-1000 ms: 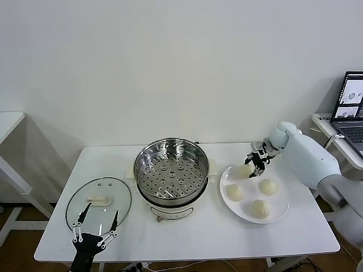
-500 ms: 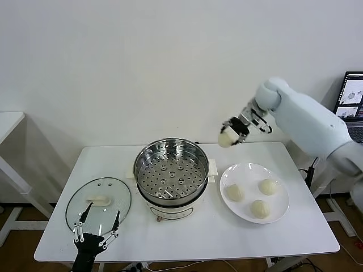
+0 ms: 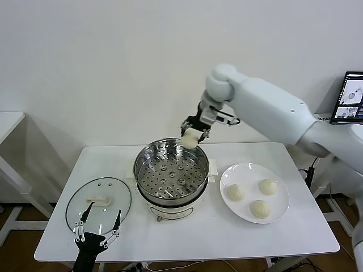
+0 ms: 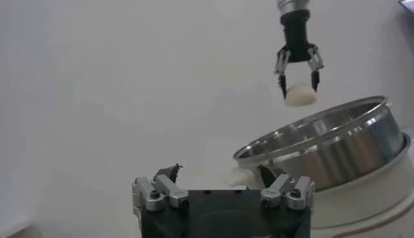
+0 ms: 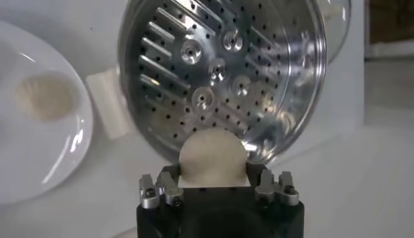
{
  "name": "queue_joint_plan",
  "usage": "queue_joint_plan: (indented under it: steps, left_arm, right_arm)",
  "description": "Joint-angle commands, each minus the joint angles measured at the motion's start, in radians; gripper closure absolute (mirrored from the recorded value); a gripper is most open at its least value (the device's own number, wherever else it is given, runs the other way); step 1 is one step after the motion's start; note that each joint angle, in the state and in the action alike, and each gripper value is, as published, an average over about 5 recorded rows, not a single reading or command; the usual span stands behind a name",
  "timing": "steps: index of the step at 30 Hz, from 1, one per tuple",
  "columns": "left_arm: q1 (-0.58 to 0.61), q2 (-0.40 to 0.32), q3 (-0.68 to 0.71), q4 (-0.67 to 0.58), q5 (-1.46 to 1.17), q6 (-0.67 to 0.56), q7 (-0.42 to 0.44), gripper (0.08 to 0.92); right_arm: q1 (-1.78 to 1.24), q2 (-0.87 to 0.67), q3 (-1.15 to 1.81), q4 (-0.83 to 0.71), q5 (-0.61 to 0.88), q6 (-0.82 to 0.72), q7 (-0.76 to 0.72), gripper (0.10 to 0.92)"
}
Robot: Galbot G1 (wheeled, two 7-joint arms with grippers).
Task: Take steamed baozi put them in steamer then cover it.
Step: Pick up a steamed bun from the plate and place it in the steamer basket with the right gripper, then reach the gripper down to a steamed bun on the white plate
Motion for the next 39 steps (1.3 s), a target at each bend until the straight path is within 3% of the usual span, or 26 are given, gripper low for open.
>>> queue_joint_plan:
  steps: [1,10,20,26,33,39]
  left_arm:
    - [0.001,0.001,-0.003,0.001,0.0,-0.003,0.0,0.177]
    - [-0.001,0.005,-0.007,0.004,0.0,-0.011,0.0,0.177]
    - [-0.001,0.004,-0.009,0.005,-0.001,-0.015,0.0,0.177]
    - [-0.002,0.004,-0.012,0.002,-0.002,-0.015,0.0,0.177]
    - [-0.004,0.007,-0.015,0.0,-0.003,-0.014,0.0,0.177]
    - [-0.011,0.009,-0.01,0.001,-0.002,-0.011,0.0,0.177]
  right_arm:
    - [-0.054,0.125,-0.023,-0.082,-0.111,0.039,0.023,0.33]
    - [-0.1,0.211,0.003,-0.225,-0.199,0.049,0.05,0.33]
    - [-0.132,0.231,0.013,-0.257,-0.228,0.068,0.052,0.322]
    - [-0.132,0.224,0.015,-0.252,-0.203,0.07,0.058,0.276]
    - [-0.048,0.1,0.016,-0.114,0.079,-0.036,-0.068,0.204]
    - [0.108,-0.132,-0.039,-0.012,0.422,-0.323,-0.182,0.202]
